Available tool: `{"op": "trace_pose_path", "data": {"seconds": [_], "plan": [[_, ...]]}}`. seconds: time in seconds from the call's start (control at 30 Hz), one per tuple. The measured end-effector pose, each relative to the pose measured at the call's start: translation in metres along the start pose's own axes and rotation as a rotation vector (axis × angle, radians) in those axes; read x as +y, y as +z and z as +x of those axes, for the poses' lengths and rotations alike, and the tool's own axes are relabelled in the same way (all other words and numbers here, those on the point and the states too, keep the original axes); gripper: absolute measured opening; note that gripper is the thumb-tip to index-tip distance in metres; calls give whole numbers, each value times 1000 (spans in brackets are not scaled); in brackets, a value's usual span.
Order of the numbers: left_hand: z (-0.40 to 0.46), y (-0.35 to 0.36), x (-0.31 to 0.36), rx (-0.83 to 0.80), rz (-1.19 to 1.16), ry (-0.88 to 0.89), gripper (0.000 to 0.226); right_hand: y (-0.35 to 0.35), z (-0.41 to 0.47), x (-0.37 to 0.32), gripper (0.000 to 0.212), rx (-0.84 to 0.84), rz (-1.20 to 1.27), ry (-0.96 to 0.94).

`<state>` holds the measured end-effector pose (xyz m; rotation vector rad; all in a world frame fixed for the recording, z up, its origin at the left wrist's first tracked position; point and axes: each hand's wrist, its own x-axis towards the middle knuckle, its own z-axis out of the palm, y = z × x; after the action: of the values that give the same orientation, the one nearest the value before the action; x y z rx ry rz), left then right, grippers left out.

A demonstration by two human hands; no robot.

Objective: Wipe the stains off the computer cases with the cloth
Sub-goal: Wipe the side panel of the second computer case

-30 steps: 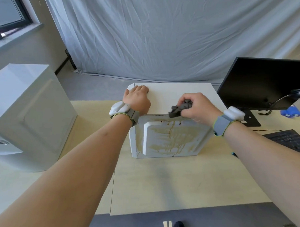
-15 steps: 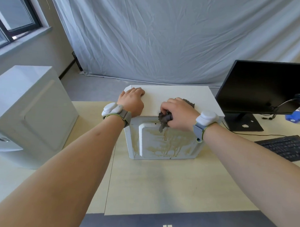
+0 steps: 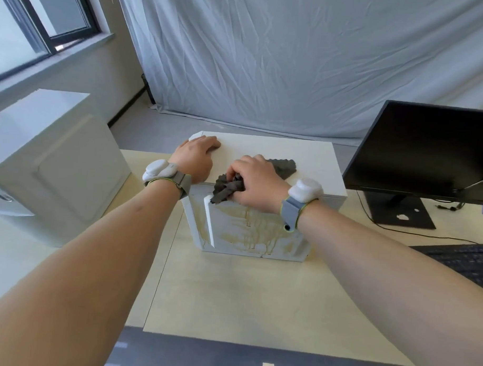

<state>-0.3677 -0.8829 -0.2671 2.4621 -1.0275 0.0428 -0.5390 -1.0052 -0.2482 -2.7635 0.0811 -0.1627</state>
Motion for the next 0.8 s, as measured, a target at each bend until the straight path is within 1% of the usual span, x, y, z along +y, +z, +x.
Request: {"op": "trace_pose_path", "data": {"seconds": [0.07,0.13,0.17,0.3,0.4,0.47,0.53,0.6,0.67,0.73,0.8], "plan": [[0,3,2,3,-7,-31,43,16,1,1,27,65,-206,-53],[0,2,1,13,-16,-58,43,17,-3,5,28,129,-264,-70],[-2,3,3,9,-18,-68,43,16,-8,10,29,130,-254,-76],[0,-2,3,13,-34,-88,43,-3,-25,38,35,64,-209,-108],[3,2,-7,-15,-57,-74,43,-20,-38,55,37,-15,-175,-78],[7,2,-14,-48,-113,-86,46,-27,-41,55,37,-46,-185,-15],[10,4,-16,-75,-181,-84,51,-33,-44,50,33,-45,-131,75],[15,2,-26,-116,-230,-73,51,-30,-33,29,26,38,45,168],[14,4,-24,-109,-281,-88,46,-22,-20,3,25,127,174,108],[12,1,-18,-103,-335,-89,41,0,-3,-22,27,110,104,-2],[10,-2,-12,-112,-369,-74,41,25,15,-36,33,76,-150,-45]]}}
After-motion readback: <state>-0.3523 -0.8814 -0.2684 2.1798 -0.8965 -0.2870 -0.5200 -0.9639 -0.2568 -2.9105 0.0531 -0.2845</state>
